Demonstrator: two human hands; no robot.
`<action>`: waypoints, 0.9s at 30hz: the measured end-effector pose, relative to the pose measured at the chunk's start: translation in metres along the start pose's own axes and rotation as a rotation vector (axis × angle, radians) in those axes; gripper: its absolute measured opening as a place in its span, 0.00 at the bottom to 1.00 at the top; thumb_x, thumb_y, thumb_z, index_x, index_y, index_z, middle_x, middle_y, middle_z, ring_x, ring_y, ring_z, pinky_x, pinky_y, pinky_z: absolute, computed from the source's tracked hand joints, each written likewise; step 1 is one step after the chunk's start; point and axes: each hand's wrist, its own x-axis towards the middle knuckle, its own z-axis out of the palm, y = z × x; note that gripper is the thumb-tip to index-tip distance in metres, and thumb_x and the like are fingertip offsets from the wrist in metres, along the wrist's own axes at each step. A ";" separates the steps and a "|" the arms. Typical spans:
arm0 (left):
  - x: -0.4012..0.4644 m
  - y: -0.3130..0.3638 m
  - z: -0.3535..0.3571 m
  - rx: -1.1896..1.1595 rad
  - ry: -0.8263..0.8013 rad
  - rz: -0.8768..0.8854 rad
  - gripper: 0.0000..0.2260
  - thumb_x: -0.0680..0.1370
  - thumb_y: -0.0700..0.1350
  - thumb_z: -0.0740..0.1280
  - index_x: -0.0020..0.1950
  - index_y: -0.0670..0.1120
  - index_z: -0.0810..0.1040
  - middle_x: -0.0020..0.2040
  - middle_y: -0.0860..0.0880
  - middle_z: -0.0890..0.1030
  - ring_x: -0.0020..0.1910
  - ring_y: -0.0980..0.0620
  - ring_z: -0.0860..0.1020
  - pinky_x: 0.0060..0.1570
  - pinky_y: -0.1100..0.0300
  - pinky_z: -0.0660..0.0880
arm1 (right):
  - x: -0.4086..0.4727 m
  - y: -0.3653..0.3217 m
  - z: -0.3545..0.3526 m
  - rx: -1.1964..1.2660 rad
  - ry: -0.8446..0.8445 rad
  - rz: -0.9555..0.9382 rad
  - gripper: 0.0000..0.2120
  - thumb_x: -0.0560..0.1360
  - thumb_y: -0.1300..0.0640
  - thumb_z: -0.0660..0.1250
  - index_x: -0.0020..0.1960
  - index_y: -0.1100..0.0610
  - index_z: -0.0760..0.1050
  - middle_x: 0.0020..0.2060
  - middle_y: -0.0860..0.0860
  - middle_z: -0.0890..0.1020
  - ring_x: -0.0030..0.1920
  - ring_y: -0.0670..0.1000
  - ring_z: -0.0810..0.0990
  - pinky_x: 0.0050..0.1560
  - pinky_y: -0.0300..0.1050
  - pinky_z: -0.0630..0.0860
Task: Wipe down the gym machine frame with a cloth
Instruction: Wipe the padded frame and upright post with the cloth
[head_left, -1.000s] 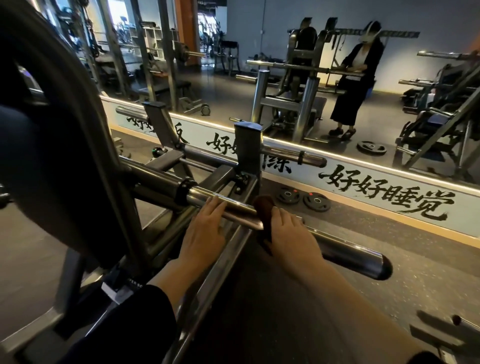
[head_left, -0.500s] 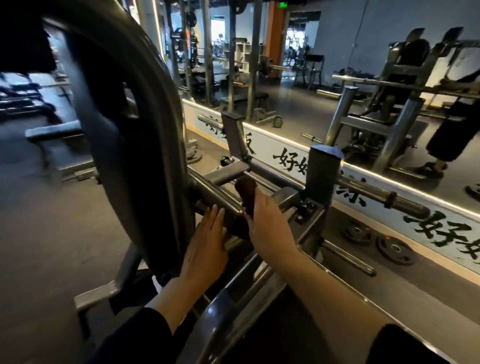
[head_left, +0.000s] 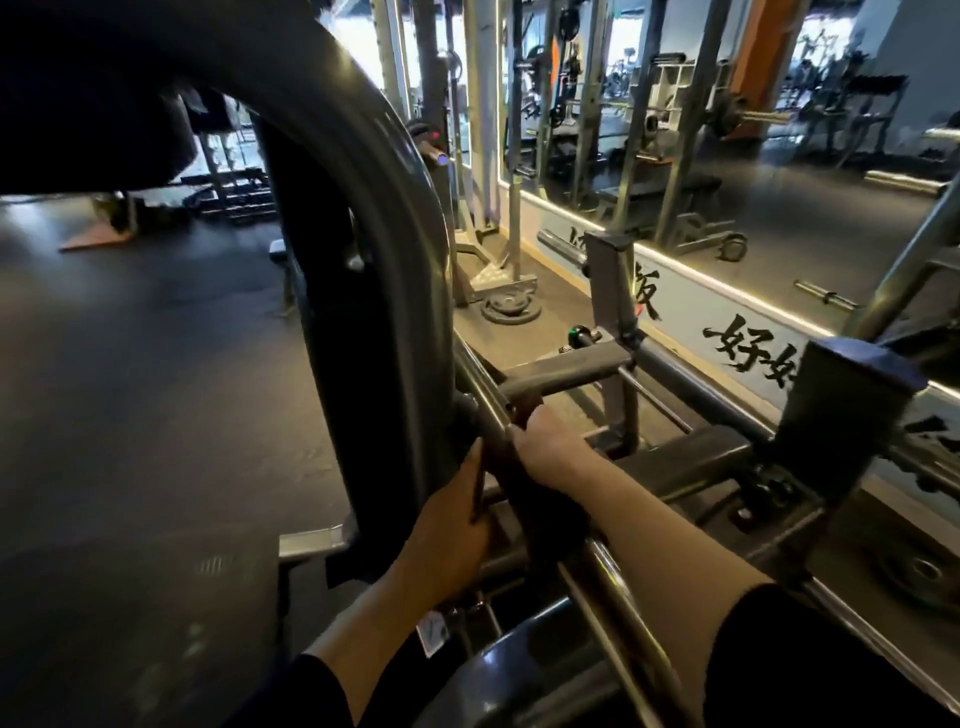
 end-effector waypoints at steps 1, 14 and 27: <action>0.004 -0.002 0.000 -0.003 -0.028 -0.011 0.29 0.81 0.36 0.61 0.71 0.59 0.51 0.62 0.60 0.63 0.62 0.63 0.66 0.50 0.84 0.63 | 0.001 0.003 -0.002 0.013 -0.030 -0.042 0.08 0.81 0.53 0.61 0.56 0.56 0.72 0.49 0.51 0.78 0.51 0.51 0.78 0.46 0.42 0.72; 0.032 -0.014 -0.007 -0.083 -0.033 -0.152 0.29 0.80 0.34 0.61 0.77 0.55 0.56 0.70 0.55 0.67 0.70 0.54 0.68 0.70 0.56 0.66 | 0.015 0.001 0.022 -0.350 -0.053 -0.262 0.27 0.81 0.57 0.58 0.77 0.54 0.53 0.77 0.60 0.55 0.76 0.61 0.57 0.74 0.58 0.60; 0.023 0.021 -0.072 0.742 0.606 0.574 0.16 0.76 0.46 0.59 0.63 0.46 0.73 0.63 0.48 0.71 0.61 0.51 0.71 0.60 0.60 0.69 | 0.000 -0.044 0.036 0.904 -0.196 -0.092 0.09 0.80 0.58 0.61 0.59 0.53 0.75 0.52 0.55 0.83 0.52 0.54 0.82 0.58 0.54 0.78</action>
